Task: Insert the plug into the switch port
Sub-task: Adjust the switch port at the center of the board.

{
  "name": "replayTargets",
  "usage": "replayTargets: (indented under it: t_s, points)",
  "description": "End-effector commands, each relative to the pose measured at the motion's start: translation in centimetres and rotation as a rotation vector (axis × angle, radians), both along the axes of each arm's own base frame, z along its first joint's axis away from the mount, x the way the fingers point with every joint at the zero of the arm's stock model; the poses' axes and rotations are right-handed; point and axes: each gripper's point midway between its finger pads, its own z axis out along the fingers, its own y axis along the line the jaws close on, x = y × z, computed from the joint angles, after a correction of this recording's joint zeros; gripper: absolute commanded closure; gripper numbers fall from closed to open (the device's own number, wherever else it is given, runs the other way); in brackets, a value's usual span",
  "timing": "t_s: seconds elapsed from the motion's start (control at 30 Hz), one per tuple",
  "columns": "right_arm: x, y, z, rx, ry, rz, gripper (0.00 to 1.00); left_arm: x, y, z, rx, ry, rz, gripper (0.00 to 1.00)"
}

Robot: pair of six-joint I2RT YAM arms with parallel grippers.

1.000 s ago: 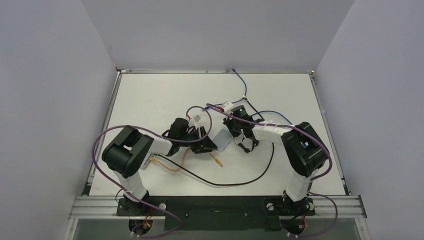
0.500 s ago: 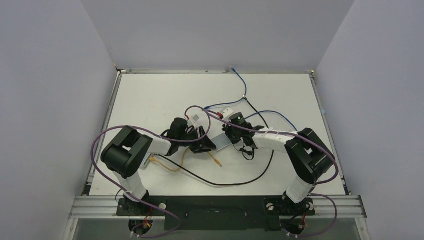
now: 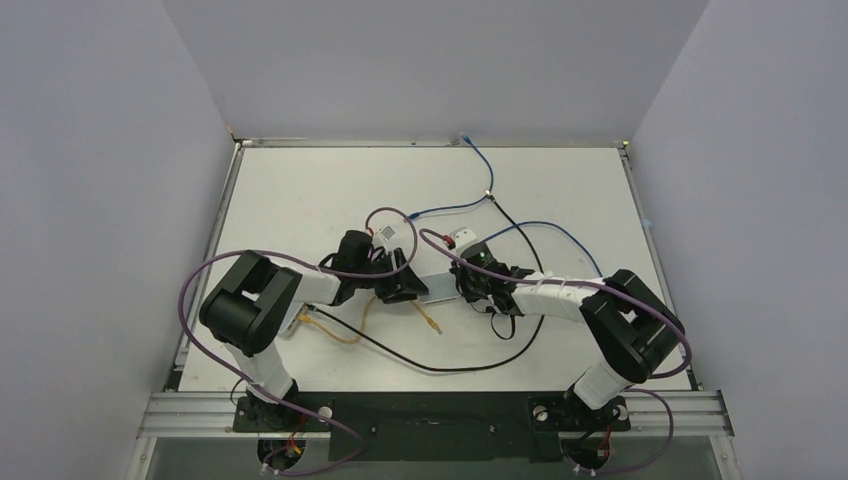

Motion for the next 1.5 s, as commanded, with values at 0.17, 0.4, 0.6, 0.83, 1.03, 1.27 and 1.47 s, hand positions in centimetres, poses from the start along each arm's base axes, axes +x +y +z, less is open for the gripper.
replayTargets:
  t_s: [0.17,0.4,0.6,0.83,1.03,1.27,1.47]
  points:
    - [-1.4,5.2,2.7,0.234,-0.021,-0.006,1.0,2.1,1.9,0.1,0.075,-0.042,0.049,0.5]
    - [-1.4,8.0,3.8,0.306,-0.023,0.003,1.0,3.4,3.2,0.8,0.083,-0.05,0.08,0.5]
    - [-1.6,9.3,3.8,0.316,-0.012,0.019,1.0,5.0,4.9,1.5,0.086,-0.056,0.143,0.49]
    - [-2.6,6.8,2.1,0.201,-0.002,0.012,1.0,5.6,5.6,2.1,0.081,-0.066,0.157,0.49]
    - [-3.7,2.5,1.7,-0.003,-0.019,0.047,1.0,5.5,5.8,2.2,0.08,-0.064,0.159,0.49]
    - [-3.5,1.3,2.9,-0.043,-0.045,0.069,1.0,5.6,5.6,2.2,0.079,-0.053,0.154,0.5]
    - [-2.4,2.3,5.5,-0.124,-0.073,0.17,1.0,5.2,5.8,2.3,0.083,-0.043,0.151,0.5]
